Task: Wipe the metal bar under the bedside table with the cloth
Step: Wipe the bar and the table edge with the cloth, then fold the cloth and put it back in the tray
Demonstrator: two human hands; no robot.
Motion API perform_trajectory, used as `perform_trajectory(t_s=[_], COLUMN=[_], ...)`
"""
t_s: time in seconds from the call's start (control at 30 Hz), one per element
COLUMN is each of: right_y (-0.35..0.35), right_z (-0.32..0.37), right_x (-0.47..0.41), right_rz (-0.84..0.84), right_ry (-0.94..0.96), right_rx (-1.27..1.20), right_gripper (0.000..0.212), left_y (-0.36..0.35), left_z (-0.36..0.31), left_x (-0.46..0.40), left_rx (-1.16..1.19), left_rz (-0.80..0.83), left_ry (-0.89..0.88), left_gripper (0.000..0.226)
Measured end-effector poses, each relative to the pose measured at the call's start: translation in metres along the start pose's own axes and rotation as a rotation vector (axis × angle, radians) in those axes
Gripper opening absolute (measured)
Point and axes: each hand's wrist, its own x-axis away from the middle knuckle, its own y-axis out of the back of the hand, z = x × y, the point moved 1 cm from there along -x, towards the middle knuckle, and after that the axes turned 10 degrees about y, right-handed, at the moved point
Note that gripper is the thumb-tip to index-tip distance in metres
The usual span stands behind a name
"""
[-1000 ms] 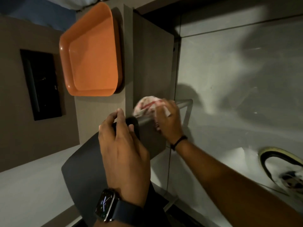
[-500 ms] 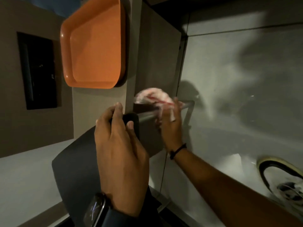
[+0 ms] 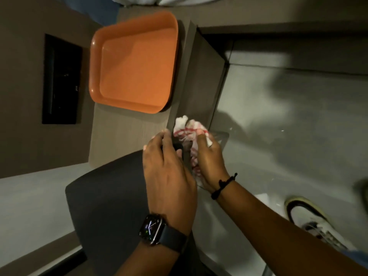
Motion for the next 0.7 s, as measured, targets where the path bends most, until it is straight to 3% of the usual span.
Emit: perform_trajectory(t_s=[0.2,0.3,0.4,0.5,0.6,0.7], right_y=[-0.005,0.007,-0.007,-0.040,-0.097,-0.158], right_z=[0.076,0.131,0.174,0.206,0.239,0.269], right_x=[0.026,0.031,0.045,0.055,0.070,0.078], right_rz=[0.132,0.130,0.298,0.411,0.510,0.568], right_ry=[-0.238,-0.206,-0.212,-0.101,-0.003,0.244], right_rx=[-0.175,-0.128,0.106,0.409,0.506,0.953], right_gripper=[0.037,0.060,0.074,0.050,0.036,0.035], left_y=[0.007,0.014,0.032,0.063,0.112,0.157], left_z=[-0.004,-0.005,-0.011,-0.024,-0.016,0.009], left_x=[-0.004,-0.006,-0.008,-0.017,-0.040,-0.070], left_rx=[0.161,0.322,0.548,0.929,1.408,1.385], left_rz=[0.041,0.078,0.107,0.211,0.267,0.188], left_ry=[0.049,0.065,0.143,0.334,0.534,0.577], left_gripper=[0.052,0.045,0.041,0.046,0.036,0.035])
